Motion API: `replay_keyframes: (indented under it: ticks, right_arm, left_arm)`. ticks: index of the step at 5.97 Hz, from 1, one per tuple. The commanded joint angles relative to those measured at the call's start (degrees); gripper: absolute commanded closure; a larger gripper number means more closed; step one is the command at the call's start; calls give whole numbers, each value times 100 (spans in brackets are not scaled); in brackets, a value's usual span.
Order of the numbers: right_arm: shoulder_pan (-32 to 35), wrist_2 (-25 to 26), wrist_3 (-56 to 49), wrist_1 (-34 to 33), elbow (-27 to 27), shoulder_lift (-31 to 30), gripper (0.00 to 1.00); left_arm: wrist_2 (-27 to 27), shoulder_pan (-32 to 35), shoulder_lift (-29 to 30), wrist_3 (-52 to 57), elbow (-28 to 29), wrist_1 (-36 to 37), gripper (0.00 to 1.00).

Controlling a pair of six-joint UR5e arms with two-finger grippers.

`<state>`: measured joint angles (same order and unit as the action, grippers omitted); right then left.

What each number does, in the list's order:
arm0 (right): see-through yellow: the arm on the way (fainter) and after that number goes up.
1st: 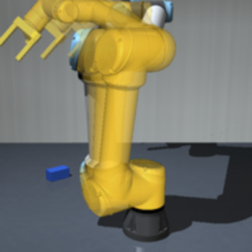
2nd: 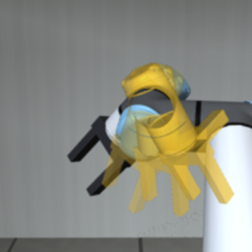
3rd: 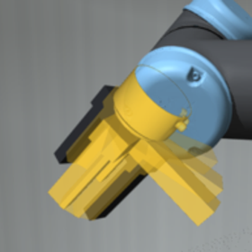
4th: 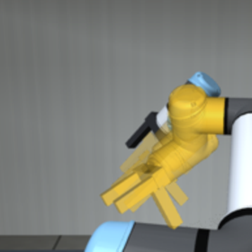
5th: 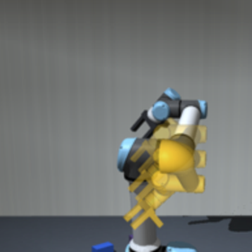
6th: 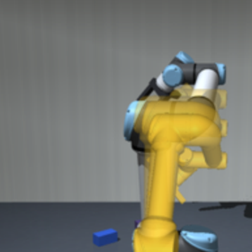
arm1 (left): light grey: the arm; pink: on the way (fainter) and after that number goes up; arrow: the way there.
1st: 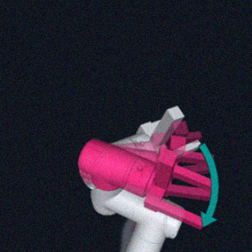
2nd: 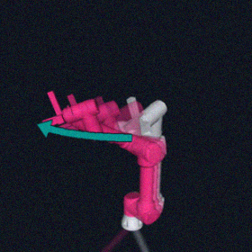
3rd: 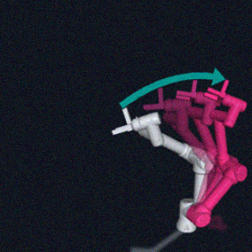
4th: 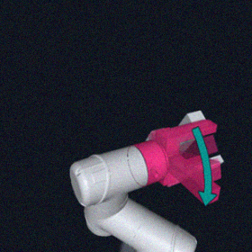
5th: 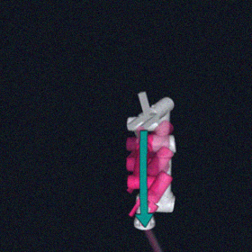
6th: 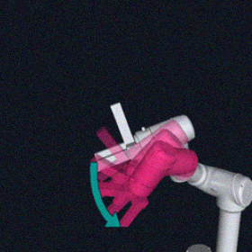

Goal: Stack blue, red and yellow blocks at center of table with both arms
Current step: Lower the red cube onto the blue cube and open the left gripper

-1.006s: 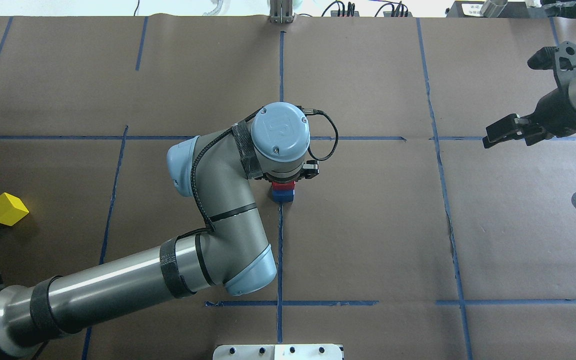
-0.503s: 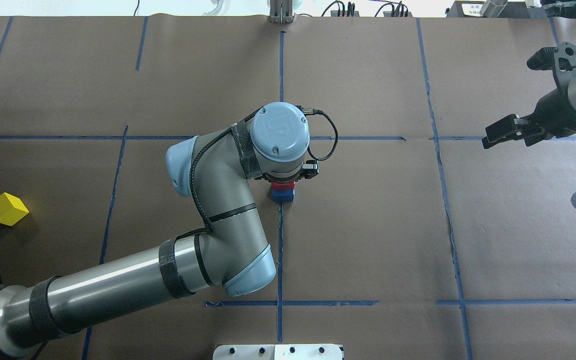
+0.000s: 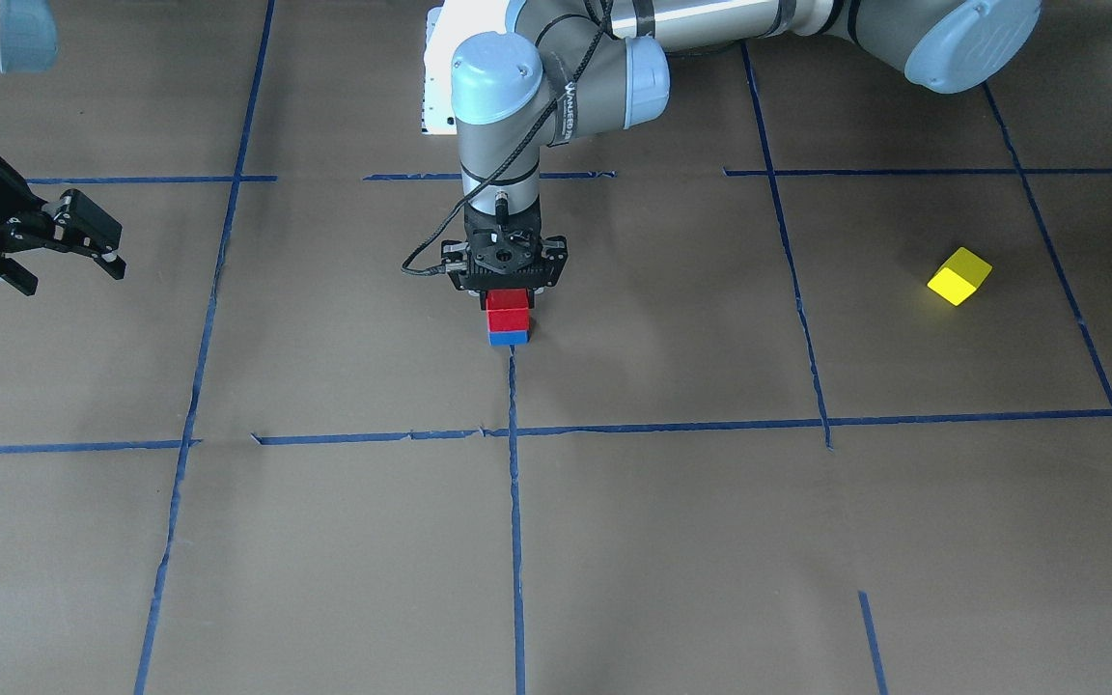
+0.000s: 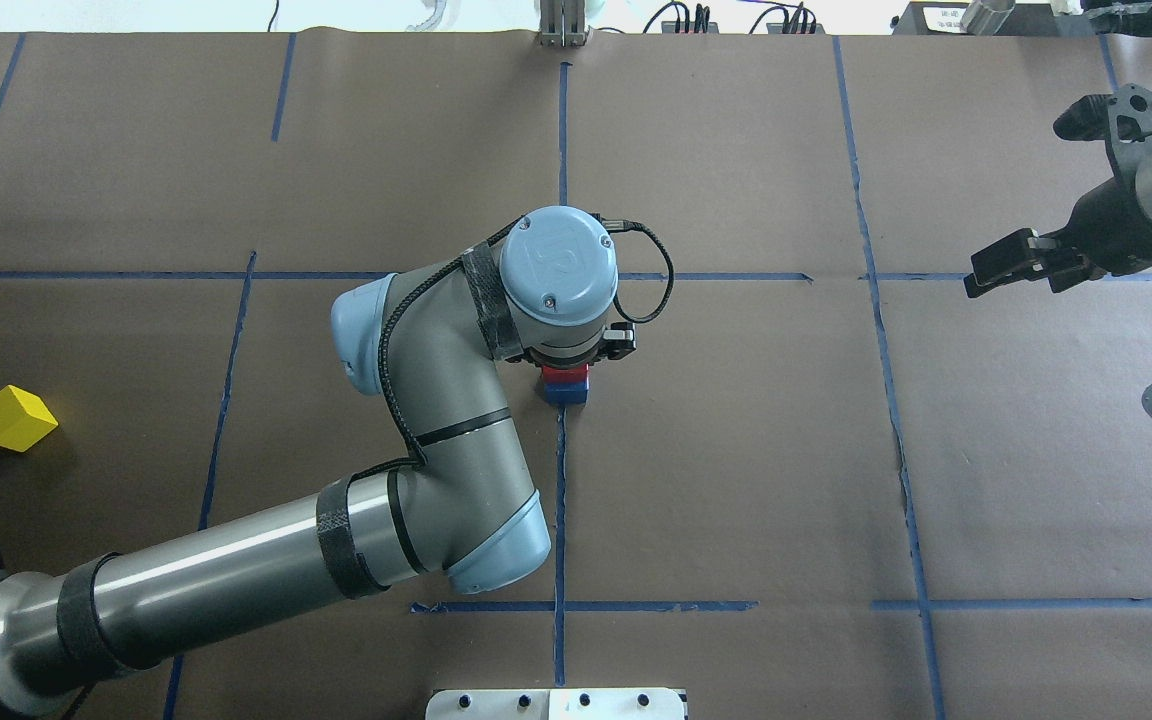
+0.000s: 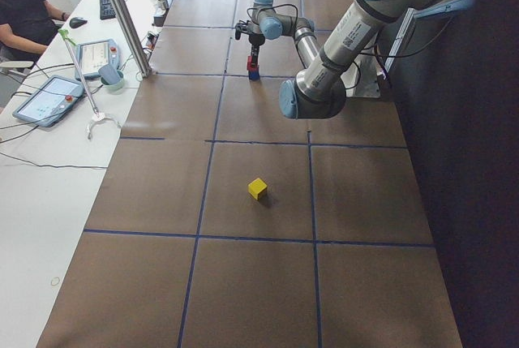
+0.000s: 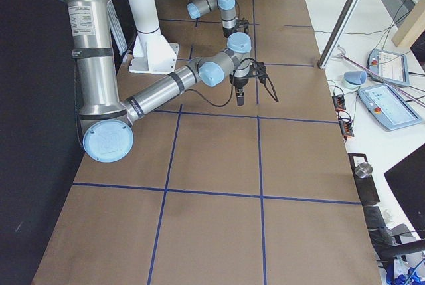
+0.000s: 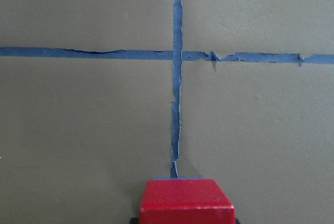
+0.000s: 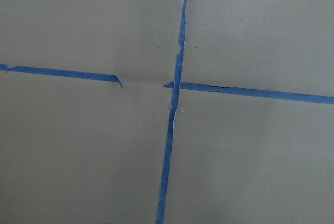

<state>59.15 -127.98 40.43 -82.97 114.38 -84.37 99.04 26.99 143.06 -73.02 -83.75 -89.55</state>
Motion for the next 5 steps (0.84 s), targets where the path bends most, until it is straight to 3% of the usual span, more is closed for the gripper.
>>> replay_keyframes:
  ticks: [1,3,4,5]
  right_arm:
    - [0,1,0,0,-4,0,0]
    - [-26,27,9,9,5,9,0]
    - [-35,36,9,9,-4,26,0]
    - [-35,36,9,9,-4,26,0]
  left_arm:
    - [1,-10,11,-19,8,-27,0]
    - [36,-10,29,16,-44,7,0]
    - [97,-1,-93,59,-393,60,0]
    - [272,60,-668,129,-1083,69,0]
